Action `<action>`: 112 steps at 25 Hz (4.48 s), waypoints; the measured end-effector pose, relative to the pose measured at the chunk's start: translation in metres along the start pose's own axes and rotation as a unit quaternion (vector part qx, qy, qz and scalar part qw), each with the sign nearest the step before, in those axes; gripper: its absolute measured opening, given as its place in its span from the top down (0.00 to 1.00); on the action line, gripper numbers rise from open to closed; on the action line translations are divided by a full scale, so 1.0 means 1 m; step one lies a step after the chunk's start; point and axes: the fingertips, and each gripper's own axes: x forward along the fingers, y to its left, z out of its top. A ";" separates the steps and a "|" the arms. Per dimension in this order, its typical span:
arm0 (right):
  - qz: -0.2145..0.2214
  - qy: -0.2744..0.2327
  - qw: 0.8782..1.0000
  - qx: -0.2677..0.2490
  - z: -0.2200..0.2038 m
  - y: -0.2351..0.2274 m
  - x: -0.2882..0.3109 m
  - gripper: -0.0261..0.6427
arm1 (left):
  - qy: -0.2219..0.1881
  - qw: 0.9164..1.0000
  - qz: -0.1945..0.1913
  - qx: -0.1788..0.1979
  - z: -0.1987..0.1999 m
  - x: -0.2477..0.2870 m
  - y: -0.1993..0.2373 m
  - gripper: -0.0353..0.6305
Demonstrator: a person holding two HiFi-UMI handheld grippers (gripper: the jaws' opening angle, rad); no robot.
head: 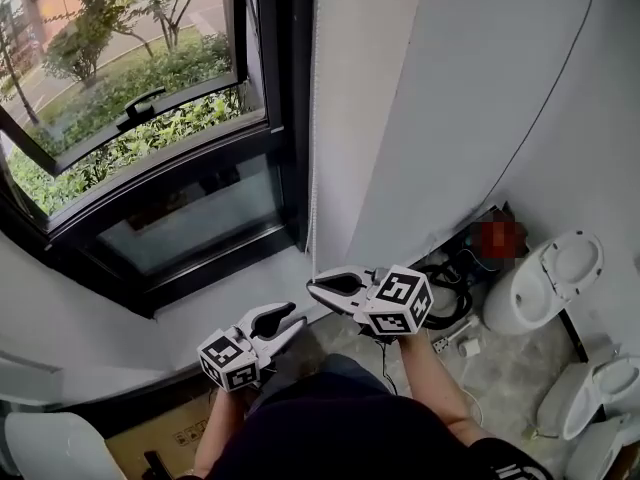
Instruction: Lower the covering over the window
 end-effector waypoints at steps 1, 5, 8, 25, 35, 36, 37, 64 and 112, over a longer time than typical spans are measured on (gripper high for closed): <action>-0.003 0.009 1.000 -0.011 -0.002 0.000 -0.001 0.94 | -0.012 1.000 -0.001 0.000 0.008 -0.001 -0.002 0.75; 0.004 0.056 0.998 -0.019 -0.029 -0.002 0.009 0.94 | -0.040 0.999 0.000 0.010 0.038 -0.001 -0.006 0.75; 0.024 0.038 0.999 0.019 -0.041 0.001 0.015 0.94 | -0.046 0.999 -0.011 0.024 0.052 0.004 -0.008 0.75; 0.064 0.107 0.992 0.030 -0.101 0.006 0.024 0.94 | -0.033 0.999 -0.033 0.019 0.052 0.030 -0.001 0.75; 0.088 0.076 0.993 0.036 -0.100 0.010 0.028 0.94 | -0.040 0.997 -0.028 0.052 0.059 0.041 -0.002 0.76; 0.089 0.073 0.993 0.037 -0.100 0.011 0.028 0.94 | -0.040 0.997 -0.026 0.061 0.060 0.041 -0.002 0.80; 0.089 0.071 0.993 0.036 -0.100 0.011 0.028 0.94 | -0.039 0.997 -0.025 0.067 0.061 0.042 -0.002 0.85; 0.058 0.160 0.985 0.043 -0.160 -0.003 0.025 0.94 | 0.057 0.997 -0.045 0.021 -0.006 0.062 0.004 0.92; -0.014 -0.011 0.999 -0.037 0.001 -0.004 -0.001 0.94 | 0.121 0.991 -0.054 -0.032 -0.065 0.060 0.016 0.92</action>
